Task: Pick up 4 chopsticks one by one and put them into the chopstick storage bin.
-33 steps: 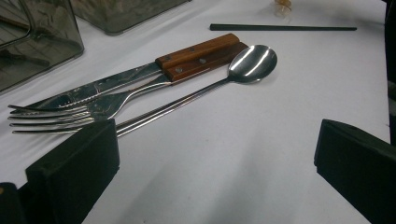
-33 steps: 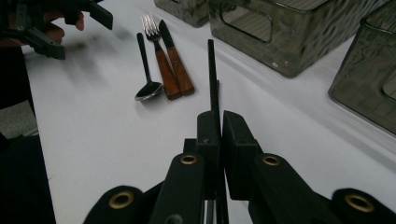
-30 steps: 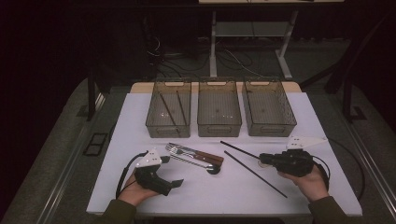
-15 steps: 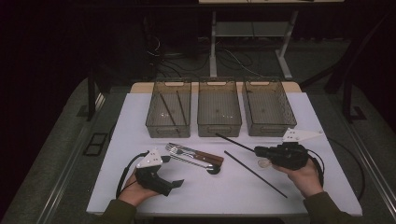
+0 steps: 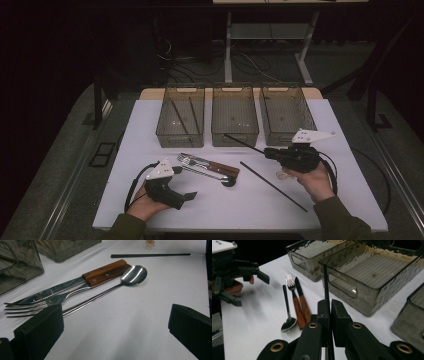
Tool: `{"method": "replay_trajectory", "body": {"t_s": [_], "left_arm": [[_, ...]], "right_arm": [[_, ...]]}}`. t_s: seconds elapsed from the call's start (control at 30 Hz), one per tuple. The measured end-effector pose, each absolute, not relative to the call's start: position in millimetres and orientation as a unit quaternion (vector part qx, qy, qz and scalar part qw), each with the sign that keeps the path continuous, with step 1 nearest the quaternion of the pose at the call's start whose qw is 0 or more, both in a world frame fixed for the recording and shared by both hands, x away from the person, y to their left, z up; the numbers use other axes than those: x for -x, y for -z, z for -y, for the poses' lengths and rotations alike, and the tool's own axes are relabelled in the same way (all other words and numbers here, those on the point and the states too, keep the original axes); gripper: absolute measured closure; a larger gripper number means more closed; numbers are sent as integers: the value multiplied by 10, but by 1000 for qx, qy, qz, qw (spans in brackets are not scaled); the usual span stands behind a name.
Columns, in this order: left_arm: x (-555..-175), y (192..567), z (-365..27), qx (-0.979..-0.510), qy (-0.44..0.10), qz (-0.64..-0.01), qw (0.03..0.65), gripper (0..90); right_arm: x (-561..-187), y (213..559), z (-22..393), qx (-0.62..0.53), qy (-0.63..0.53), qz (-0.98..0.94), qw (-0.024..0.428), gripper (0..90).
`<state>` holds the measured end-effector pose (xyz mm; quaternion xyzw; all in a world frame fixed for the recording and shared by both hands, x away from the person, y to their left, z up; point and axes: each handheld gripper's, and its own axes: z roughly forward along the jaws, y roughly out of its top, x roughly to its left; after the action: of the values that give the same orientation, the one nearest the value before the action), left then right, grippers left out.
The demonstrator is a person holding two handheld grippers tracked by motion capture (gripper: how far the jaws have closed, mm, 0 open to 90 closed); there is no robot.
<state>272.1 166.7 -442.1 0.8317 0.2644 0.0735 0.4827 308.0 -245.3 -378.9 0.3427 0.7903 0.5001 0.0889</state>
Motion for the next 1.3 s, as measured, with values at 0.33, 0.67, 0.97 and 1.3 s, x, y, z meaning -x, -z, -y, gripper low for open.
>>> {"method": "replay_trajectory", "body": {"t_s": [0.33, 0.67, 0.97, 1.3], "left_arm": [[-2721, 4419, -1672, -831, -74, -265, 484, 0], [-2723, 4424, -1670, -830, -72, -268, 483, 0], [-2723, 4422, -1673, -831, -73, -267, 483, 0], [-2724, 4426, -1670, -833, -71, -265, 480, 0]], "right_arm": [[-3237, 3759, 2253, -347, -504, -786, 89, 857], [-3356, 3741, 2060, -339, -506, -787, 92, 857], [-3493, 3726, 1870, -340, -512, -783, 90, 857], [-3656, 3629, 1614, -338, -500, -791, 105, 857]]}}
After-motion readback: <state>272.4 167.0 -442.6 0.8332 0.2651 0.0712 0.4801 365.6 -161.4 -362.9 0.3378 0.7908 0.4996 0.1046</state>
